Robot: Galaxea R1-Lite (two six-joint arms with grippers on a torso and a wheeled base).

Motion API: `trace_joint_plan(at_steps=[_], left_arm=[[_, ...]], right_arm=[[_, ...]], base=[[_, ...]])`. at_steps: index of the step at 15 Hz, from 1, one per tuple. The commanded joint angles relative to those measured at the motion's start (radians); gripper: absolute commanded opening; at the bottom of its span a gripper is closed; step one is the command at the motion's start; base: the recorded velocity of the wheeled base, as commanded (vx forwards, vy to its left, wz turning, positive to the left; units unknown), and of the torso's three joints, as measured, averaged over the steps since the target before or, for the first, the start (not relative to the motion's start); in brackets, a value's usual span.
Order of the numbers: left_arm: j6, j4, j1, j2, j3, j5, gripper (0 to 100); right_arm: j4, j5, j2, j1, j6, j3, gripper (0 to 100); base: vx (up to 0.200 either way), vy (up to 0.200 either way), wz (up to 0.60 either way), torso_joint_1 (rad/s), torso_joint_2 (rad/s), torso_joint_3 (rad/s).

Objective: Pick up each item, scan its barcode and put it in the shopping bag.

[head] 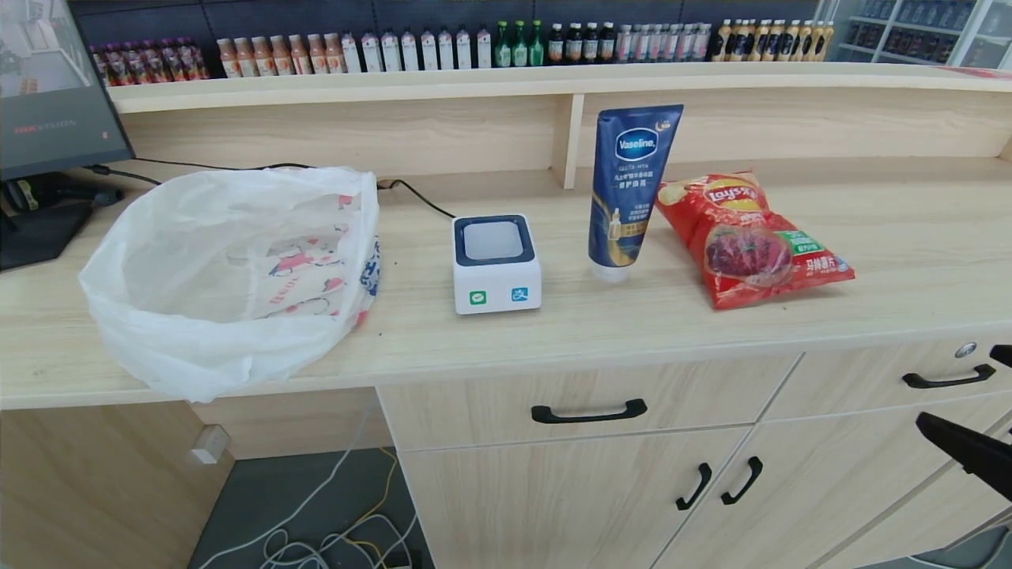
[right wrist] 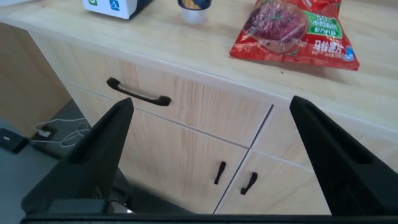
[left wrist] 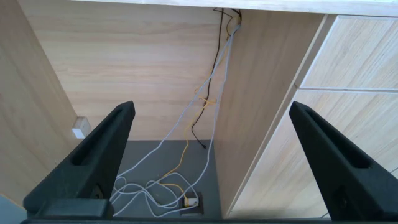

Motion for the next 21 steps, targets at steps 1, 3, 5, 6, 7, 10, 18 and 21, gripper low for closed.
trace_joint_plan(at_steps=[1, 3, 5, 6, 7, 10, 18, 21], left_arm=[[0.000, 0.000, 0.000, 0.000, 0.000, 0.000, 100], [0.000, 0.000, 0.000, 0.000, 0.000, 0.000, 100], [0.000, 0.000, 0.000, 0.000, 0.000, 0.000, 100], [0.000, 0.000, -0.001, 0.000, 0.000, 0.000, 100], [0.000, 0.000, 0.000, 0.000, 0.000, 0.000, 100], [0.000, 0.000, 0.000, 0.000, 0.000, 0.000, 100], [0.000, 0.000, 0.000, 0.000, 0.000, 0.000, 100], [0.000, 0.000, 0.000, 0.000, 0.000, 0.000, 100]], right_arm=[[-0.120, 0.000, 0.163, 0.034, -0.003, 0.012, 100], [-0.247, 0.000, 0.250, 0.054, 0.001, 0.012, 100], [-0.350, 0.000, 0.333, 0.071, -0.003, -0.016, 100], [-0.374, 0.000, 0.359, 0.074, -0.004, -0.028, 100], [-0.422, 0.000, 0.413, 0.078, -0.009, -0.048, 100], [-0.476, -0.001, 0.490, 0.090, -0.010, -0.083, 100], [-0.503, -0.136, 0.623, 0.167, -0.007, -0.280, 100], [-0.503, -0.282, 0.665, 0.242, -0.003, -0.315, 100]], base=[[0.000, 0.000, 0.00, 0.000, 0.00, 0.000], [0.000, 0.000, 0.00, 0.000, 0.00, 0.000], [0.000, 0.000, 0.00, 0.000, 0.00, 0.000], [0.000, 0.000, 0.00, 0.000, 0.00, 0.000], [0.000, 0.000, 0.00, 0.000, 0.00, 0.000], [0.000, 0.000, 0.00, 0.000, 0.00, 0.000], [0.000, 0.000, 0.00, 0.000, 0.00, 0.000], [0.000, 0.000, 0.00, 0.000, 0.00, 0.000]])
